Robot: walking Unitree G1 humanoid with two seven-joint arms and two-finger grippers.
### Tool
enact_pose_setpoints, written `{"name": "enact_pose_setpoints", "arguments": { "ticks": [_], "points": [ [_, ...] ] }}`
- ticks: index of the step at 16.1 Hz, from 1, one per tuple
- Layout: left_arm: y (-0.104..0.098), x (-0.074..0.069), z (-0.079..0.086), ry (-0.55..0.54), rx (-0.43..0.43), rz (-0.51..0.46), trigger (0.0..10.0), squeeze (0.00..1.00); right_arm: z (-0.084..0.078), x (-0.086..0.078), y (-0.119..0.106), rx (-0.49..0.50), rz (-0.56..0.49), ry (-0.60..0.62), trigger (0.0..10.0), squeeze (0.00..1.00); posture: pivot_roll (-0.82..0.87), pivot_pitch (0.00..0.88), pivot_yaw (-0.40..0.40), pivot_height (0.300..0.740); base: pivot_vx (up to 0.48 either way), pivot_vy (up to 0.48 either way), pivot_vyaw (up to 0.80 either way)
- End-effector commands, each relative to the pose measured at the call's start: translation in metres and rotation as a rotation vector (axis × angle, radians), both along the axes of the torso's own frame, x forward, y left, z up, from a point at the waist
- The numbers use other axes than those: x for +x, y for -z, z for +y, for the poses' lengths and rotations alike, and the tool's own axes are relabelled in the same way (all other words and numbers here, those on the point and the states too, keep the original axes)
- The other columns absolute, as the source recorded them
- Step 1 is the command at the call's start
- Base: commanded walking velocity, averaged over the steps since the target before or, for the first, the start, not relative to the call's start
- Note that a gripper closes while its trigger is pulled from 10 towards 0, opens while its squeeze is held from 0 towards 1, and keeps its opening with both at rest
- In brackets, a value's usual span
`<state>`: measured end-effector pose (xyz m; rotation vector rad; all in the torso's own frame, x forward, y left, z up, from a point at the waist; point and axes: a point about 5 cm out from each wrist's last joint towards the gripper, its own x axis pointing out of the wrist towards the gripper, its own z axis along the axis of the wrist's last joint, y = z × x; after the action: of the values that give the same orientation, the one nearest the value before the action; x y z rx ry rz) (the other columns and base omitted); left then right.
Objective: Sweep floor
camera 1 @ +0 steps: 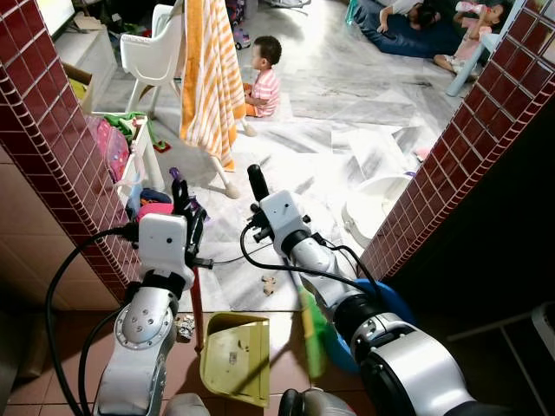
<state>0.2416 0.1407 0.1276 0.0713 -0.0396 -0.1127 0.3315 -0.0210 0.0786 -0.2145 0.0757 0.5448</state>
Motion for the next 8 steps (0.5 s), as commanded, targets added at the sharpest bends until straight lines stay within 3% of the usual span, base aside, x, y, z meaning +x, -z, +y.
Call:
{"name": "enact_pose_setpoints", "arguments": {
  "ticks": [1,5,8],
  "points": [
    [-0.009,0.003,-0.006,0.024,-0.008,-0.043,10.0,0.0,0.027,-0.015,0.005,0.141,0.097,-0.062,10.0,0.0,0.15,0.0,-0.085,0.74,0.0,0.0,0.0],
    [-0.01,0.007,-0.008,0.024,-0.017,-0.051,10.0,0.0,0.036,-0.015,-0.01,0.279,0.091,-0.162,10.0,0.0,0.14,0.0,-0.091,0.74,0.0,0.0,0.0],
    [-0.011,0.011,-0.009,0.023,-0.021,-0.062,10.0,0.0,0.034,-0.008,-0.034,0.342,0.001,-0.213,10.0,0.0,0.13,0.0,-0.094,0.74,0.0,0.0,0.0]
  ]
}}
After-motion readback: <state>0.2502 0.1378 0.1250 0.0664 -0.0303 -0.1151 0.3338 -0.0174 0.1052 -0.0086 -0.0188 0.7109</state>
